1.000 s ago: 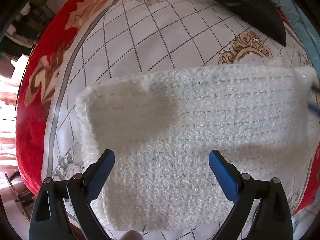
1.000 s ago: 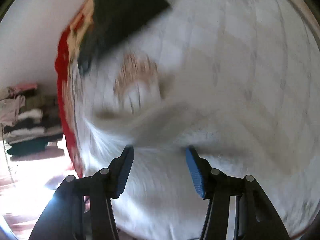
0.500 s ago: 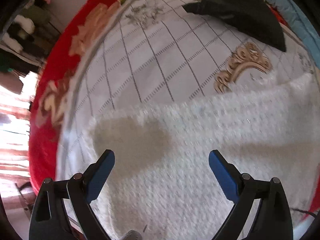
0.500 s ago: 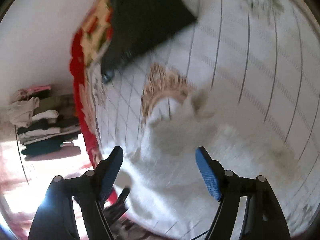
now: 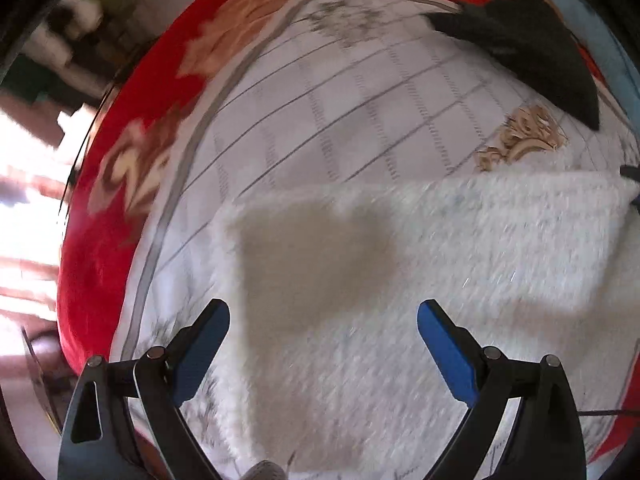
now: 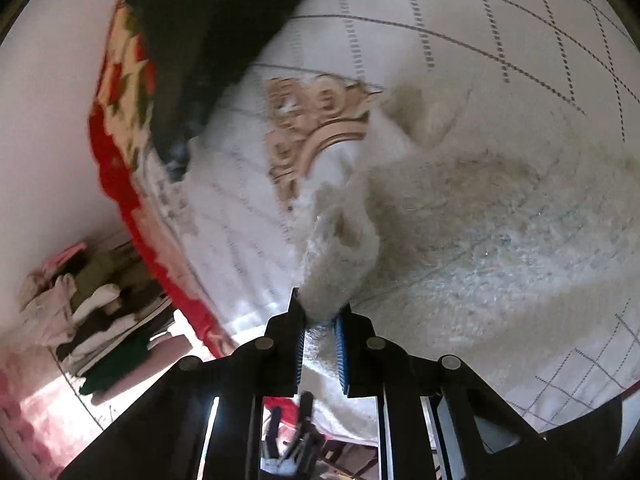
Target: Fold large clothes
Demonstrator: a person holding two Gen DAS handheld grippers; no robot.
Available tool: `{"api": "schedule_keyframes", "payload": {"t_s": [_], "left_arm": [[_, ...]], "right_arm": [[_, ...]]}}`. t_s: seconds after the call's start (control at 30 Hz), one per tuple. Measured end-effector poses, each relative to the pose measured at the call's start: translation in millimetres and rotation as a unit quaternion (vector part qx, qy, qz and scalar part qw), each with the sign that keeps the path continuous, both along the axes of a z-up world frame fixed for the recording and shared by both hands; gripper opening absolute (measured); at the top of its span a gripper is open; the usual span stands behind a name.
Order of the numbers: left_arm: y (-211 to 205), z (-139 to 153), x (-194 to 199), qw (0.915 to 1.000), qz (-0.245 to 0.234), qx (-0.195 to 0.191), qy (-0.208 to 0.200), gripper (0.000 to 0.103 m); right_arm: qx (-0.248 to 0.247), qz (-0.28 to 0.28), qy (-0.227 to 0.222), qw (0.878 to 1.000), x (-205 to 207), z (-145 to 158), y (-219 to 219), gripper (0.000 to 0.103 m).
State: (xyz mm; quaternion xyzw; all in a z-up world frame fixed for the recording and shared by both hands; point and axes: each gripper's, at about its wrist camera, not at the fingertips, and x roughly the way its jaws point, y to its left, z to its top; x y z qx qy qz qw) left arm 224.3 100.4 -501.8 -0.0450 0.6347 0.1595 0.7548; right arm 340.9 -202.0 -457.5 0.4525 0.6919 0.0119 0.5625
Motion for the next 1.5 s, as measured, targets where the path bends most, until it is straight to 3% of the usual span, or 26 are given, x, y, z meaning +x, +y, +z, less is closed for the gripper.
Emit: {"api": "schedule_keyframes", "payload": {"t_s": [0.07, 0.13, 0.2, 0.23, 0.33, 0.37, 0.5, 0.6, 0.63, 0.67, 0.7, 0.73, 0.83, 0.93, 1.0, 1.07, 1.17, 1.2, 1.27, 1.4, 1.43, 1.5], "left_arm": [[22.8, 2.6, -21.9, 0.9991, 0.042, -0.005, 0.005, 0.096], [41.9, 2.1, -38.1, 0.9969, 0.077, -0.01, 0.008, 0.096], [63.1, -1.0, -52.2, 0.9938, 0.11, -0.011, 0.012, 0.096], [71.7, -3.4, -56.4, 0.9924, 0.121, -0.016, 0.016, 0.096], [94.3, -6.0, -62.9, 0.9869, 0.155, -0.045, 0.005, 0.096], [100.0, -7.7, -61.3, 0.9847, 0.163, -0.061, -0.002, 0.096], [108.1, -25.0, -35.7, 0.9765, 0.176, -0.123, -0.02, 0.095], [107.0, -44.3, -8.4, 0.9796, 0.158, -0.122, -0.022, 0.09], [104.8, -51.1, 1.5, 0.9819, 0.148, -0.116, -0.019, 0.06], [104.3, -54.7, 7.4, 0.9824, 0.141, -0.121, -0.018, 0.02], [103.0, -55.3, 12.3, 0.9813, 0.134, -0.136, -0.026, 0.009], [100.2, -51.0, 15.3, 0.9815, 0.129, -0.137, -0.037, 0.004], [96.3, -23.7, 18.5, 0.9834, 0.111, -0.118, -0.082, 0.003], [109.0, -14.9, 17.1, 0.9794, 0.128, -0.123, -0.097, 0.003], [112.9, -24.3, 20.5, 0.9804, 0.132, -0.118, -0.087, 0.003], [111.7, -36.2, 26.2, 0.9826, 0.129, -0.113, -0.072, 0.003], [112.8, -46.2, 24.6, 0.9854, 0.118, -0.105, -0.064, 0.004], [113.9, -48.8, 24.5, 0.9858, 0.117, -0.103, -0.063, 0.004], [119.1, -55.7, 27.0, 0.9849, 0.119, -0.111, -0.059, 0.006], [120.3, -62.6, 27.5, 0.9855, 0.112, -0.118, -0.048, 0.007], [119.9, -62.0, 28.4, 0.986, 0.111, -0.117, -0.042, 0.011], [119.6, -53.9, 29.5, 0.9868, 0.11, -0.114, -0.033, 0.011]], "right_arm": [[0.011, 0.027, -0.028, 0.999, 16.9, -17.4, 11.0, 0.016], [0.018, 0.052, -0.037, 0.998, 29.9, -44.0, 22.0, 0.032], [0.008, 0.087, -0.03, 0.996, 38.1, -66.4, 29.5, 0.036], [0.013, 0.088, -0.033, 0.996, 39.5, -66.7, 30.2, 0.04], [0.045, 0.087, -0.063, 0.993, 39.1, -40.9, 29.4, 0.068], [0.046, 0.091, -0.076, 0.992, 37.2, -30.5, 28.5, 0.069], [0.026, 0.114, -0.105, 0.988, 16.6, 2.4, 17.4, 0.069], [-0.004, 0.123, -0.104, 0.987, -8.2, 13.6, 0.9, 0.069], [-0.011, 0.125, -0.104, 0.987, -14.8, 14.8, -4.2, 0.069], [-0.019, 0.125, -0.101, 0.987, -21.2, 15.1, -10.5, 0.069], [-0.024, 0.125, -0.098, 0.987, -25.7, 12.8, -15.9, 0.069], [-0.029, 0.124, -0.095, 0.987, -30.5, 11.5, -21.2, 0.069], [-0.048, 0.117, -0.077, 0.989, -37.0, 5.1, -28.2, 0.069], [-0.067, 0.171, -0.09, 0.979, -30.6, 9.4, -7.6, 0.069], [-0.085, 0.229, -0.11, 0.963, -17.6, 10.9, 25.2, 0.069], [-0.104, 0.282, -0.124, 0.946, 0.3, 6.2, 60.7, 0.053], [-0.154, 0.35, -0.109, 0.917, 26.4, -22.0, 102.3, 0.033], [-0.187, 0.373, -0.088, 0.904, 35.2, -40.7, 113.8, 0.032], [-0.209, 0.393, -0.067, 0.893, 47.6, -72.5, 125.5, 0.028], [-0.251, 0.421, -0.051, 0.87, 59.8, -87.0, 142.4, 0.024], [-0.253, 0.425, -0.04, 0.868, 62.8, -86.5, 143.9, 0.024], [-0.228, 0.402, -0.018, 0.886, 70.8, -75.4, 132.9, 0.024]]}}
